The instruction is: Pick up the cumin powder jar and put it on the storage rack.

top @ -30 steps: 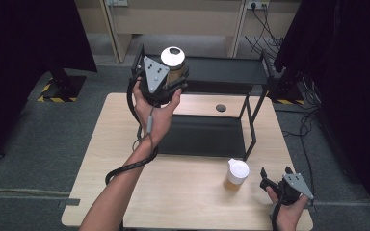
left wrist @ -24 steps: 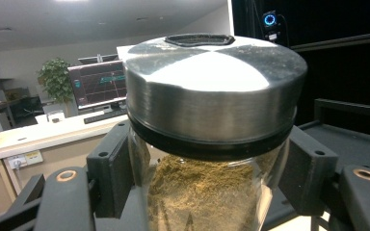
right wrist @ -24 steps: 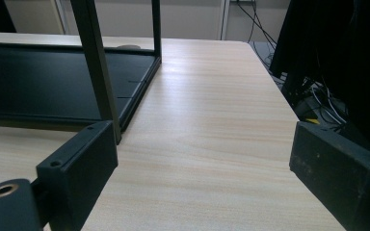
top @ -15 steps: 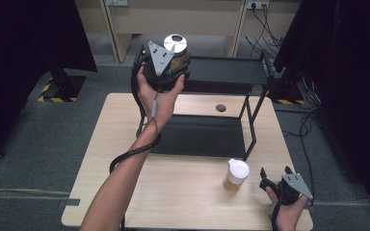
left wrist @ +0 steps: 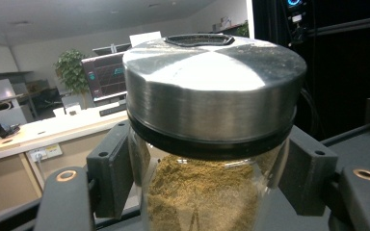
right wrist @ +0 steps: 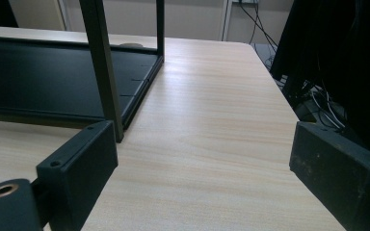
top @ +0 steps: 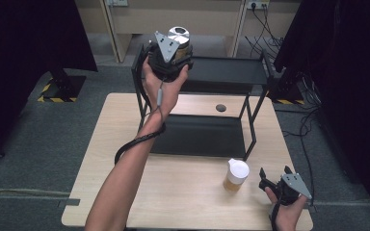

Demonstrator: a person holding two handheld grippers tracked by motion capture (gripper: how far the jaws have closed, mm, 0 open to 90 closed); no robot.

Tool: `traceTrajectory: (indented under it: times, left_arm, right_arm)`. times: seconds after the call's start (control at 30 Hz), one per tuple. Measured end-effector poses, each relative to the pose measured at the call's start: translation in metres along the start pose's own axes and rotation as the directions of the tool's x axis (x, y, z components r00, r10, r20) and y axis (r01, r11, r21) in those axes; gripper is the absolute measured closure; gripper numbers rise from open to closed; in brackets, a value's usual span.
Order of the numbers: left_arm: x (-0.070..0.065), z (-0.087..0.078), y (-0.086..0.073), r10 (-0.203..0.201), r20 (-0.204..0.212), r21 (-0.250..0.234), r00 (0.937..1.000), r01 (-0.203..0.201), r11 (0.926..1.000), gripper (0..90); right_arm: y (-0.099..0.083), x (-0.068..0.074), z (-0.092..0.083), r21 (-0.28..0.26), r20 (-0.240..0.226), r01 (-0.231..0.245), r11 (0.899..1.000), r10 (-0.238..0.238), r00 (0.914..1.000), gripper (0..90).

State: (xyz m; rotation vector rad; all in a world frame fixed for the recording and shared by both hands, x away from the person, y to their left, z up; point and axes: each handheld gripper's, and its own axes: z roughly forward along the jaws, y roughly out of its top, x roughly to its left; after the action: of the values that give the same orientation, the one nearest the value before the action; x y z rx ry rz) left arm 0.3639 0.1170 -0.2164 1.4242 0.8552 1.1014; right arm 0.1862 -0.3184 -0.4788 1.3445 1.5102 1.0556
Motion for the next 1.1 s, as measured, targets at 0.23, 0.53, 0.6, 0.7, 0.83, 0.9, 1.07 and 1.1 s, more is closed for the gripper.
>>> traceTrajectory:
  times: [0.23, 0.53, 0.6, 0.7, 0.83, 0.9, 1.07, 1.1]
  left_arm:
    - [0.005, 0.009, 0.002, -0.007, -0.013, 0.041, 0.9999, 0.008, 0.9991, 30.4]
    - [0.006, 0.016, 0.004, -0.013, -0.012, 0.072, 0.9998, 0.014, 0.9973, 30.4]
    - [0.006, 0.019, 0.005, -0.011, -0.01, 0.084, 0.9999, 0.012, 0.9964, 30.4]
    - [0.006, 0.021, 0.004, -0.014, -0.011, 0.093, 0.9998, 0.015, 0.9956, 30.4]
    - [0.007, 0.024, 0.003, -0.029, -0.015, 0.106, 0.9995, 0.031, 0.9939, 30.4]
    - [0.007, 0.025, 0.002, -0.034, -0.015, 0.112, 0.9993, 0.036, 0.9931, 30.4]
    - [0.009, 0.028, 0.0, -0.069, -0.018, 0.124, 0.9975, 0.07, 0.9898, 30.4]
    - [0.008, 0.028, -0.001, -0.07, -0.018, 0.126, 0.9974, 0.071, 0.9895, 30.4]
  right_arm:
    - [0.0, 0.0, 0.0, 0.0, 0.0, -0.002, 1.0, 0.002, 1.0, 9.8]
    - [0.0, 0.0, 0.0, 0.0, -0.001, 0.002, 1.0, -0.002, 1.0, 9.8]
    - [0.0, 0.0, 0.0, 0.0, -0.001, 0.004, 1.0, -0.004, 1.0, 9.9]
    - [0.0, 0.0, 0.0, 0.0, -0.001, 0.005, 1.0, -0.005, 1.0, 9.9]
    - [0.0, 0.0, 0.0, -0.001, -0.001, 0.005, 1.0, -0.005, 1.0, 9.9]
    - [0.0, 0.0, 0.0, -0.001, -0.001, 0.006, 1.0, -0.006, 1.0, 9.9]
    - [0.0, 0.001, 0.0, 0.0, 0.0, 0.01, 1.0, -0.01, 1.0, 10.0]
    - [0.0, 0.001, 0.0, 0.0, 0.001, 0.011, 1.0, -0.011, 0.9999, 10.0]
